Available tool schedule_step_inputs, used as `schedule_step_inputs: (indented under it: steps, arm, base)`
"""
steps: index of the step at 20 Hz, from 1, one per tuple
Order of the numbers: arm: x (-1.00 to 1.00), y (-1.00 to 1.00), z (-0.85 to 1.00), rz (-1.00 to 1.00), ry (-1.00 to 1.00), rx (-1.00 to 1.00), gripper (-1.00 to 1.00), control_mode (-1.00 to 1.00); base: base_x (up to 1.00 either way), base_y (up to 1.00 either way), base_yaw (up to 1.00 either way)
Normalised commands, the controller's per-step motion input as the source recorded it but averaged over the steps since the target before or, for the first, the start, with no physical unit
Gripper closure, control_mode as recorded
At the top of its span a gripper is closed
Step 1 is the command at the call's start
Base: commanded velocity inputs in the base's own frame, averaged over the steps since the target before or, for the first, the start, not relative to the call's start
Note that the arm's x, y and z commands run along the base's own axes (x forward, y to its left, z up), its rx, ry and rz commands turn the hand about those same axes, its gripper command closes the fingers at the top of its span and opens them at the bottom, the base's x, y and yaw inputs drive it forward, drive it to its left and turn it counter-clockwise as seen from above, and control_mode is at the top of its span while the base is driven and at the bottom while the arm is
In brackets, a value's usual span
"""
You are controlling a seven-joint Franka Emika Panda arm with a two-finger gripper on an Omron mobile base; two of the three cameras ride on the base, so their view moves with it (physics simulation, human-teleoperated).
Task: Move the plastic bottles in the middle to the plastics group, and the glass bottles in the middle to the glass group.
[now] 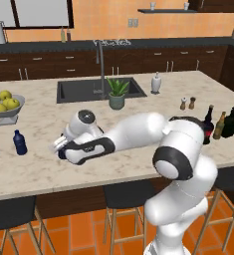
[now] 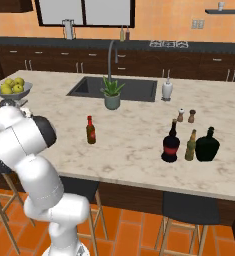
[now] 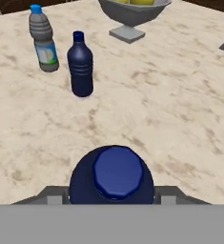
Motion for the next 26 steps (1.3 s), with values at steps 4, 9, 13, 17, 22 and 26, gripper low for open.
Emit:
schedule_step_inputs:
  steps: [4, 9, 13, 17, 22, 26]
  arm:
    - [0.53, 0.63, 0.00, 0.00, -0.07, 0.00, 1.00, -1.00]
    - [0.24, 0.52, 0.00, 0.00, 0.00, 0.00, 1.00, -1.00]
    - [0.09, 0.50, 0.00, 0.00, 0.00, 0.00, 1.00, -1.00]
    - [0.08, 0.37, 0.00, 0.00, -0.01, 0.00, 1.00, -1.00]
    - [0.28, 0.20, 0.00, 0.00, 0.00, 0.00, 1.00, -1.00]
    - [0.39, 0.08, 0.06, -0.02, 0.10, 0.00, 1.00, -1.00]
  base:
    - [0.00, 0.00, 0.00]
    - [0.00, 0.00, 0.00]
    - [0.00, 0.00, 0.00]
    - [0.00, 0.00, 0.00]
    - [0.00, 0.00, 0.00]
    - [0.00, 0.00, 0.00]
